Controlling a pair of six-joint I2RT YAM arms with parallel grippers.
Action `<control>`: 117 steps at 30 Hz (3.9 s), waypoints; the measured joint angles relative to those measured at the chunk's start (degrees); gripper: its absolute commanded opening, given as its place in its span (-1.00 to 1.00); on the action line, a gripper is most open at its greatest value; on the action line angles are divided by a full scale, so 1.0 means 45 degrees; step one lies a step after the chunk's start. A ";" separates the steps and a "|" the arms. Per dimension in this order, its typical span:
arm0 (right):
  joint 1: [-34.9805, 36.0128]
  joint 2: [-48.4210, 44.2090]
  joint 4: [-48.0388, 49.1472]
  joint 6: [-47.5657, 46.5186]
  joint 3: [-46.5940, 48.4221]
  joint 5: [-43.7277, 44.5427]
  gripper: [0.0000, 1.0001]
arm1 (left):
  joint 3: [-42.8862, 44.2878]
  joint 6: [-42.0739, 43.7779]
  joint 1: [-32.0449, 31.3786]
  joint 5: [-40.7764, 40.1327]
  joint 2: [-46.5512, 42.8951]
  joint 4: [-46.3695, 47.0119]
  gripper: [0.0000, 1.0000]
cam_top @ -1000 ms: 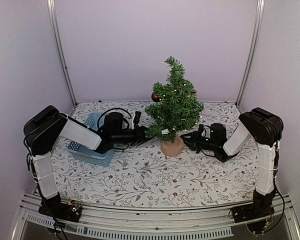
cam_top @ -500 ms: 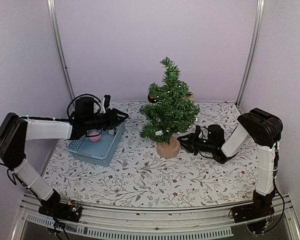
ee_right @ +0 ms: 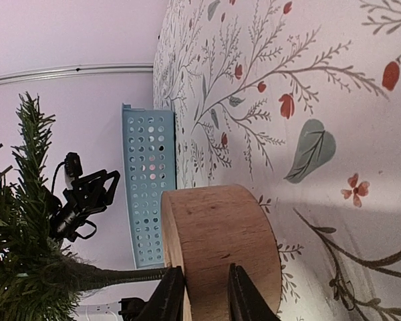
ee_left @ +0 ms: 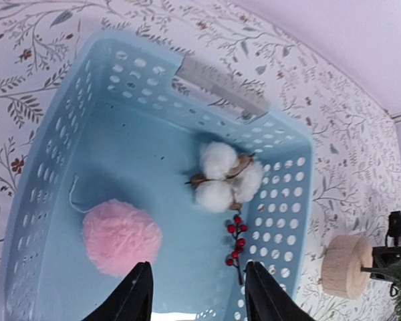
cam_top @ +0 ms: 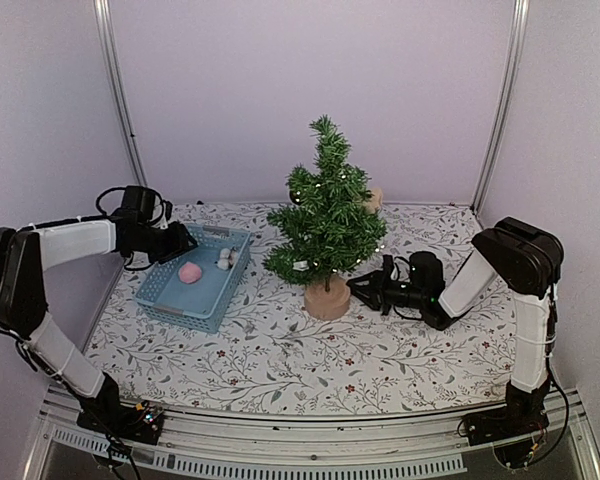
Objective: Decorate the small christmas tree
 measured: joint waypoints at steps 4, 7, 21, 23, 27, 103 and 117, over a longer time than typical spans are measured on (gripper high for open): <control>0.0029 -0.0049 -0.0155 -0.0034 0.0000 -0.0053 -0.45 | 0.1030 0.1010 0.0058 -0.0758 0.1248 -0.1545 0.13; -0.0087 -0.0316 -0.0534 -0.0180 -0.0005 -0.0117 -0.44 | 0.1627 0.1583 0.0063 -0.1263 0.1928 -0.2302 0.15; -0.1166 -0.3293 -0.3147 -0.2322 0.0073 -0.0233 -0.28 | 0.3031 0.2909 -0.0219 -0.2584 0.4036 -0.3891 0.19; -0.1161 -0.3653 -0.3628 -0.2676 0.0121 -0.0228 -0.26 | 0.3104 0.2992 -0.0306 -0.2691 0.4337 -0.3949 0.17; -0.1190 -0.4444 -0.4711 -0.3473 0.0131 -0.0175 -0.22 | 0.3366 0.3099 -0.0491 -0.2982 0.4969 -0.4017 0.11; 0.5377 -1.0676 -1.0384 -1.6466 0.4347 -0.1025 -0.18 | 0.5843 0.1569 -0.9471 0.8053 -0.2555 0.1277 -0.95; 0.5469 -1.0618 -0.9976 -1.6087 0.4352 -0.0860 -0.37 | 0.5804 0.1705 -0.9476 0.7786 -0.2555 0.1462 -0.97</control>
